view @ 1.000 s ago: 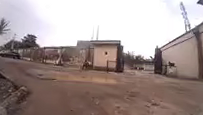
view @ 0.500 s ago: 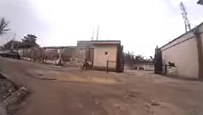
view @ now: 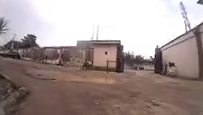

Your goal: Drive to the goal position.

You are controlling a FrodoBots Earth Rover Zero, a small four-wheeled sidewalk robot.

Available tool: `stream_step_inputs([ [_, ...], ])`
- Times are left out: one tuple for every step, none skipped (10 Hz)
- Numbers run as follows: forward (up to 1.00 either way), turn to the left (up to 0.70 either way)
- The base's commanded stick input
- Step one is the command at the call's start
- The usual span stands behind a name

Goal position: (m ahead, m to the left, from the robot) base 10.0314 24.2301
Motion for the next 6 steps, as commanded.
stream_step_inputs([
  [0.70, 0.00],
  [0.70, 0.00],
  [0.70, 0.00],
  [0.70, 0.00],
  [0.70, 0.00],
  [0.70, 0.00],
])
